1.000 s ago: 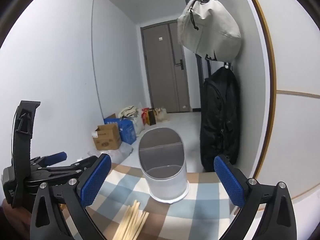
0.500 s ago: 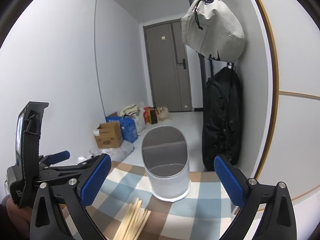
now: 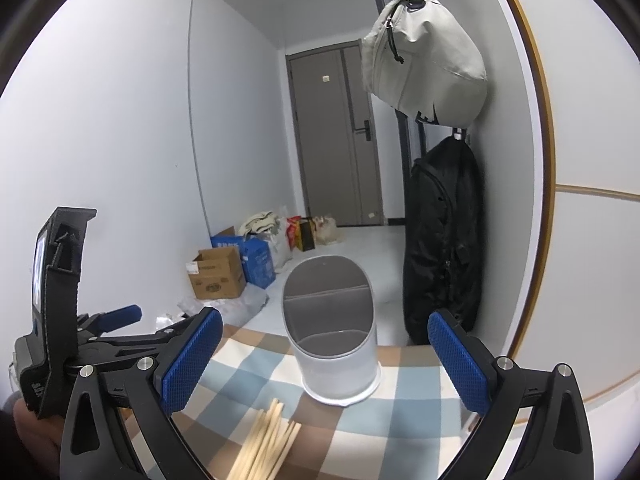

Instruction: Organize utensils

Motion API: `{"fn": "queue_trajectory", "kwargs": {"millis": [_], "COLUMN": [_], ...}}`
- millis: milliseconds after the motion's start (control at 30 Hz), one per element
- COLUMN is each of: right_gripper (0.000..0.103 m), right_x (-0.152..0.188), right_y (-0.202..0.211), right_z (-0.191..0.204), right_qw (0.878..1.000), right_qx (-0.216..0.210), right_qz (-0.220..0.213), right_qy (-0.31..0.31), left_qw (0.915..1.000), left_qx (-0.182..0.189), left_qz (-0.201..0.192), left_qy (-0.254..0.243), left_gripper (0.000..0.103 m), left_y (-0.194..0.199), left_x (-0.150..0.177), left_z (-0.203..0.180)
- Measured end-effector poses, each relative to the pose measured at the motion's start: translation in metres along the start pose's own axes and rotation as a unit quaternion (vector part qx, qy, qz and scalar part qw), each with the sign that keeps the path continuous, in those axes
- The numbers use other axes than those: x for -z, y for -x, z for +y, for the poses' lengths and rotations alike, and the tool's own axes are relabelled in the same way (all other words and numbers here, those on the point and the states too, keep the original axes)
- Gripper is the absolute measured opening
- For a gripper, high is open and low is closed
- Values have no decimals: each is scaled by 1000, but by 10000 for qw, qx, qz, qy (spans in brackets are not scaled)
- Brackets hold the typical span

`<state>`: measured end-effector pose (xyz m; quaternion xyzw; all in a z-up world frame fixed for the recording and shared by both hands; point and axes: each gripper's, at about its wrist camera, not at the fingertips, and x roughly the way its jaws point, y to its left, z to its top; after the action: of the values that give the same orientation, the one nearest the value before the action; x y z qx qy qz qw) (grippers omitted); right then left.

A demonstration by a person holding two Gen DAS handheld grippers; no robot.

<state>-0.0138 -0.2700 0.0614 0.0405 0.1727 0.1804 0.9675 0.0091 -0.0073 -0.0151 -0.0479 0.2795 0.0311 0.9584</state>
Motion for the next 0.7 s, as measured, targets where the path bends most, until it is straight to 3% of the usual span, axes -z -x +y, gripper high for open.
{"fn": "queue_trajectory", "kwargs": {"millis": [700], "right_gripper": [103], "right_x": [-1], "right_y": [-1], "right_z": [1], "right_qw": [10000], "right_qx": [9], "right_qz": [46], "right_qy": [-12], "left_qw": [10000], "left_qx": [84], "left_qz": [36], "left_qy": [4], "left_gripper": [102], "left_y": [0], "left_x": [1], "left_z": [1]}}
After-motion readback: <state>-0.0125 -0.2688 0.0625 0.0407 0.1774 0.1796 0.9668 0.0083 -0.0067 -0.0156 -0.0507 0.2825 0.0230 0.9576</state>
